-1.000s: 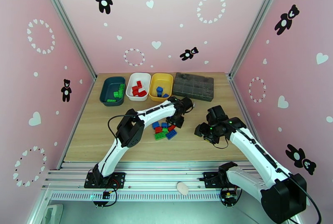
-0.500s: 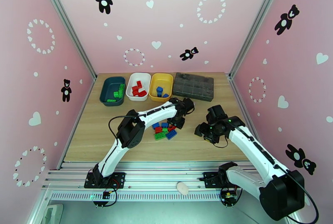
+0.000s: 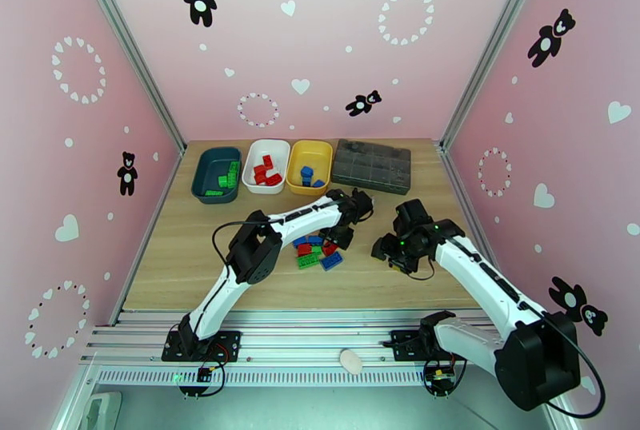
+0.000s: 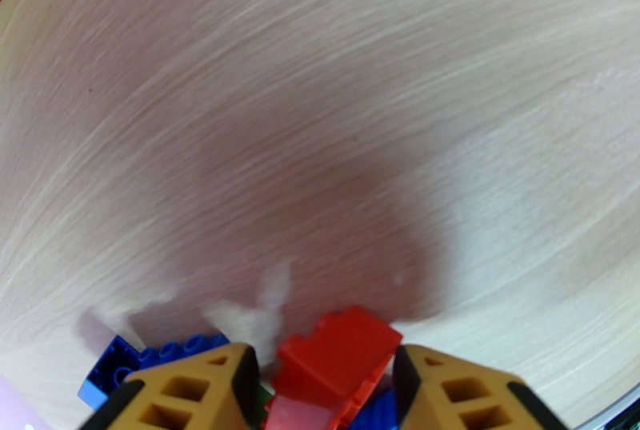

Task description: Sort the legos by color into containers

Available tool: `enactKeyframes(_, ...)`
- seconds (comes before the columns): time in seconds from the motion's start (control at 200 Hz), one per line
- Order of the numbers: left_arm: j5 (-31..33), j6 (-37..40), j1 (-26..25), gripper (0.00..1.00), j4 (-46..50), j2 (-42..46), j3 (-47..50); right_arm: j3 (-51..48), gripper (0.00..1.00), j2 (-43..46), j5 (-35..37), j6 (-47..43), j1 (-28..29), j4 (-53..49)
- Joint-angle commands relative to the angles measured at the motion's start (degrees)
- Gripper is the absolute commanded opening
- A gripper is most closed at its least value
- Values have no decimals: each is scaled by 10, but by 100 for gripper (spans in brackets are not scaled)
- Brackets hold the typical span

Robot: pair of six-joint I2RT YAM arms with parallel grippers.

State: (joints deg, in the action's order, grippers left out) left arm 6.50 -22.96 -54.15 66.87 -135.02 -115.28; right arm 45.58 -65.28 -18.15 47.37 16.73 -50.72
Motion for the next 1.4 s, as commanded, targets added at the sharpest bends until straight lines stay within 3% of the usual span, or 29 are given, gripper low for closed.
enactKeyframes(0.0,7,-5,-3,52,2,-11,19,14,55,-7,-2,-3,-4,4)
enactKeyframes(0.135,3,-7,-2,49,-5,-9,31,15,55,-10,-2,-2,-3,5)
enactKeyframes(0.32,2,-11,4,33,-7,9,20,18,54,-15,-9,1,-3,10)
enactKeyframes(0.566,-19,-31,52,30,-6,62,-16,38,55,-23,-58,17,4,69)
enactKeyframes(0.791,-81,-66,132,29,-41,120,-12,123,59,-108,-91,34,64,142)
enactKeyframes(1.051,-143,-129,274,29,-96,172,19,286,59,-252,-90,19,132,139)
enactKeyframes(1.271,-141,-169,386,31,-101,146,-22,354,58,-312,-103,12,143,125)
enactKeyframes(1.396,-145,-171,416,42,-82,95,-95,366,58,-320,-104,4,143,113)
